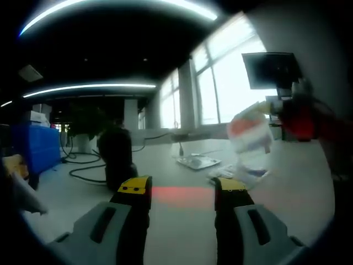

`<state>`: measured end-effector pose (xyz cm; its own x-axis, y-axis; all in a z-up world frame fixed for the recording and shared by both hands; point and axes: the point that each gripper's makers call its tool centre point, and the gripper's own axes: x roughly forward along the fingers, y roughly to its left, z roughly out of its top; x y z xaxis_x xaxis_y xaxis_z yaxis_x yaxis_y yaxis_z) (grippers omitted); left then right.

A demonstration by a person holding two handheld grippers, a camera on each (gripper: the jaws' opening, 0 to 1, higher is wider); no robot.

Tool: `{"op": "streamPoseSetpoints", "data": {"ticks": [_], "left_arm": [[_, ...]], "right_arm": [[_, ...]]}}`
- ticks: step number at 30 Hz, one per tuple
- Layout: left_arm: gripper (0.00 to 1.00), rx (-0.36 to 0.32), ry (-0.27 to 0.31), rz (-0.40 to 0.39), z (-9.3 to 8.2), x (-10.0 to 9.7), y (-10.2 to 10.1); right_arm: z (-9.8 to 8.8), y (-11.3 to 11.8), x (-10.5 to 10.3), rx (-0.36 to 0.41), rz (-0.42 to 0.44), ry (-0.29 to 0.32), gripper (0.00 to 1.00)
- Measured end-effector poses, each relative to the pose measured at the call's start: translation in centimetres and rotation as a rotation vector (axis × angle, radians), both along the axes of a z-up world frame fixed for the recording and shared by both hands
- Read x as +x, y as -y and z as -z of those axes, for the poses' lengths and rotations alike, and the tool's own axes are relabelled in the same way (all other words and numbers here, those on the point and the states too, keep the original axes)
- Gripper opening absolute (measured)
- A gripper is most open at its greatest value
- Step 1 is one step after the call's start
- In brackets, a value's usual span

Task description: Clip sheet goods on table flip sheet goods clip sheet goods scan sheet goods put sheet goods back to table

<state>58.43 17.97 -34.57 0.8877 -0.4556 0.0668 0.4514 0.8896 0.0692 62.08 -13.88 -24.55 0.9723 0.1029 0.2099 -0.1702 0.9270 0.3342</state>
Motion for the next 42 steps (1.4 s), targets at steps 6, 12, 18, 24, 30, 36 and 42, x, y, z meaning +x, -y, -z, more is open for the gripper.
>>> {"op": "streamPoseSetpoints", "data": {"ticks": [6, 12, 18, 24, 30, 36, 42], "left_arm": [[0.38, 0.003, 0.0, 0.0, 0.0, 0.0, 0.0], [0.38, 0.008, -0.002, 0.001, 0.1, 0.0, 0.1], [0.38, 0.013, -0.002, 0.0, 0.1, 0.1, 0.1], [0.38, 0.012, -0.002, 0.0, 0.1, 0.1, 0.1], [0.38, 0.018, -0.003, 0.0, 0.2, 0.1, 0.2], [0.38, 0.019, -0.003, 0.0, 0.2, 0.1, 0.2], [0.38, 0.016, -0.002, 0.001, 0.1, 0.0, 0.2]], "right_arm": [[2.2, 3.2, -0.9, 0.16, 0.084, -0.031, 0.0], [4.2, 5.4, -1.6, 0.274, 0.128, -0.048, 0.0], [5.1, 7.7, -2.1, 0.354, 0.19, -0.045, 0.0], [6.2, 8.9, -2.4, 0.371, 0.23, -0.061, 0.0], [7.7, 10.3, -2.6, 0.384, 0.272, -0.082, 0.0], [9.0, 11.0, -2.9, 0.403, 0.288, -0.108, 0.0], [10.9, 11.5, -3.2, 0.405, 0.317, -0.148, 0.0]]}}
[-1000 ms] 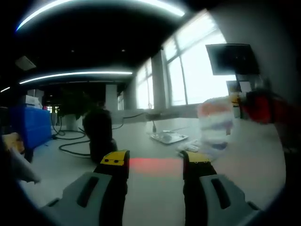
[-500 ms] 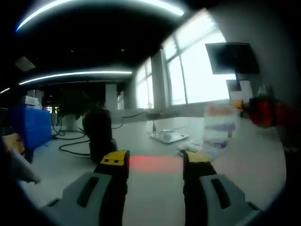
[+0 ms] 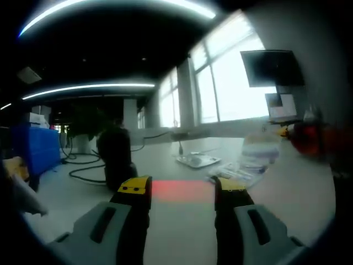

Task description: Clip sheet goods on table flip sheet goods clip sheet goods scan sheet goods put sheet goods back to table

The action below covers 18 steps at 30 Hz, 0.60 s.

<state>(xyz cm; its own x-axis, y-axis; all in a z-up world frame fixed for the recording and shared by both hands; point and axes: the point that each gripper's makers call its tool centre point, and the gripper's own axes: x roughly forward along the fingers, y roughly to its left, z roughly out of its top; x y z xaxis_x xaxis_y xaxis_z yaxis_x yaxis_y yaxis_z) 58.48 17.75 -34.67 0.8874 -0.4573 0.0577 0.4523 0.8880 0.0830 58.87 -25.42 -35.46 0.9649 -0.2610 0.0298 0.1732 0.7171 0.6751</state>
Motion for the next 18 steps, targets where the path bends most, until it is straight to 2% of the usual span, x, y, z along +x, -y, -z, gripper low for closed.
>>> {"op": "streamPoseSetpoints", "data": {"ticks": [4, 10, 12, 13, 15, 18], "left_arm": [[0.38, -0.003, 0.0, 0.0, 0.0, 0.0, 0.0], [0.38, 0.001, -0.001, -0.001, 0.0, 0.0, 0.0], [0.38, -0.002, -0.001, -0.002, 0.0, 0.1, -0.1], [0.38, -0.002, -0.001, -0.003, 0.0, 0.1, -0.1], [0.38, -0.001, -0.002, -0.004, 0.0, 0.1, -0.1], [0.38, 0.001, -0.002, -0.004, 0.1, 0.1, -0.1]], "right_arm": [[1.1, 0.0, -0.1, 0.029, -0.001, -0.021, 0.0], [1.8, 0.1, -0.2, -0.007, 0.003, -0.053, 0.0], [2.3, 0.1, -0.2, -0.055, -0.003, -0.102, 0.0], [2.3, 0.0, -0.1, -0.049, -0.003, -0.097, 0.04], [2.5, 0.0, -0.1, -0.051, -0.011, -0.103, 0.18], [2.5, -0.2, -0.5, -0.078, -0.01, -0.112, 0.28]]}}
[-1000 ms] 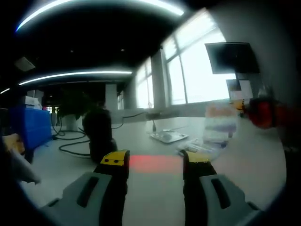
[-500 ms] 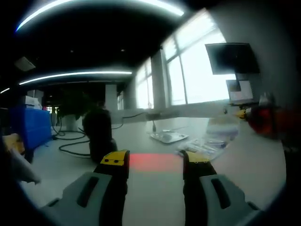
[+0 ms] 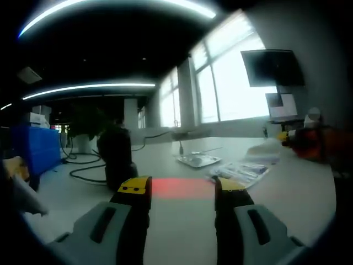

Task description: Clip sheet goods on table flip sheet goods clip sheet goods scan sheet goods put sheet goods back to table

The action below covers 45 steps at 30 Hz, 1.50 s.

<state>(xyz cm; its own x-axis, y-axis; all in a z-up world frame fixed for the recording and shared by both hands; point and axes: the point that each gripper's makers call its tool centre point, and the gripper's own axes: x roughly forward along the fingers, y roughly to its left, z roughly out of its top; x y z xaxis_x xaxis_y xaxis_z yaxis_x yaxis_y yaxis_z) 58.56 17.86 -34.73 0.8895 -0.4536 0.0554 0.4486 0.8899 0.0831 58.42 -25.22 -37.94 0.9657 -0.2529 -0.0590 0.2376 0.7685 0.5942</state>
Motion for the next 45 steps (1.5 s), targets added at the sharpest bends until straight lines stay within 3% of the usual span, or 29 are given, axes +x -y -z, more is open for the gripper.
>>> {"op": "streamPoseSetpoints", "data": {"ticks": [5, 10, 12, 13, 15, 16, 19, 20, 22, 23, 27, 30, 33, 40, 43, 45], "left_arm": [[0.38, 0.0, 0.001, -0.001, 0.0, 0.0, 0.0], [0.38, -0.001, 0.001, 0.0, 0.0, 0.0, -0.1], [0.38, -0.001, 0.001, 0.001, 0.0, 0.0, -0.1], [0.38, 0.0, 0.001, 0.001, 0.0, -0.1, 0.0], [0.38, 0.0, 0.001, 0.002, 0.0, -0.1, 0.0], [0.38, 0.0, 0.001, 0.002, 0.0, 0.0, 0.0], [0.38, 0.0, 0.001, 0.0, 0.0, 0.0, -0.1], [0.38, -0.001, 0.001, -0.002, 0.0, 0.0, -0.1], [0.38, -0.003, 0.0, -0.003, 0.0, 0.0, -0.2], [0.38, -0.004, 0.0, -0.002, 0.0, 0.0, -0.2], [0.38, -0.003, -0.001, 0.002, 0.0, 0.0, -0.1], [0.38, -0.003, -0.001, 0.001, 0.0, 0.0, -0.1], [0.38, -0.001, -0.001, 0.001, 0.0, 0.0, -0.1], [0.38, 0.001, -0.002, 0.002, 0.1, 0.0, 0.0], [0.38, 0.001, -0.002, 0.001, 0.1, 0.0, 0.0], [0.38, -0.001, -0.001, 0.0, 0.0, 0.0, -0.1]], "right_arm": [[-0.7, 0.0, -0.9, -0.053, 0.01, -0.004, 0.37], [-2.1, 0.3, -0.9, -0.167, -0.013, 0.011, 0.44], [-2.3, -1.2, 0.2, -0.22, -0.121, 0.006, 0.46], [-2.0, -2.5, 0.8, -0.273, -0.215, -0.021, 0.48], [-1.7, -4.8, 1.9, -0.341, -0.354, -0.031, 0.58], [-1.4, -4.8, 2.2, -0.398, -0.362, -0.049, 0.61], [-1.1, -5.6, 3.0, -0.545, -0.429, -0.082, 0.57], [-1.2, -6.6, 3.4, -0.594, -0.496, -0.068, 0.56], [-1.1, -7.7, 3.8, -0.592, -0.578, -0.067, 0.6], [-1.1, -9.2, 4.0, -0.617, -0.679, -0.044, 0.6], [-0.3, -8.6, 5.2, -0.778, -0.758, -0.121, 0.59], [0.1, -7.8, 6.0, -0.786, -0.781, -0.148, 0.57], [0.6, -8.3, 5.8, -0.79, -0.881, -0.151, 0.56], [2.0, -7.8, 6.3, -0.842, -0.914, -0.213, 0.55], [3.0, -7.7, 6.1, -0.831, -0.939, -0.251, 0.55], [3.5, -7.6, 5.8, -0.767, -0.933, -0.273, 0.53]]}}
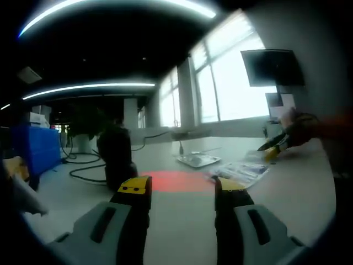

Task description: Clip sheet goods on table flip sheet goods clip sheet goods scan sheet goods put sheet goods back to table

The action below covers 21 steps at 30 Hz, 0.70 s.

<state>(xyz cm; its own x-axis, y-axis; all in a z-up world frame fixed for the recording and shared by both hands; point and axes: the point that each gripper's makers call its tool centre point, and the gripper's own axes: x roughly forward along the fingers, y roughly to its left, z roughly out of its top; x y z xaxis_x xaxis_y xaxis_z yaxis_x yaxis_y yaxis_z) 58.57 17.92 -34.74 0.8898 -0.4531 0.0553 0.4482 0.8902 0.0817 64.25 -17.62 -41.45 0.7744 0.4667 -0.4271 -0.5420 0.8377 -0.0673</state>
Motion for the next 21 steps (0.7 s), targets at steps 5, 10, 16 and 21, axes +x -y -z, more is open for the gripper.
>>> {"op": "streamPoseSetpoints", "data": {"ticks": [5, 10, 16, 21], "left_arm": [[0.38, -0.002, 0.0, -0.001, 0.0, 0.0, 0.0], [0.38, 0.006, 0.0, 0.005, 0.0, -0.1, 0.2], [0.38, 0.0, 0.004, 0.002, -0.1, -0.1, 0.1], [0.38, -0.003, 0.003, 0.005, -0.1, -0.1, 0.1]], "right_arm": [[0.2, 0.3, -0.4, 0.052, 0.061, -0.009, 0.51], [0.2, 0.4, -1.2, 0.042, 0.138, -0.019, 0.51], [0.3, 0.3, -2.4, 0.025, 0.233, -0.025, 0.51], [0.3, 0.4, -2.9, 0.042, 0.308, -0.031, 0.51]]}}
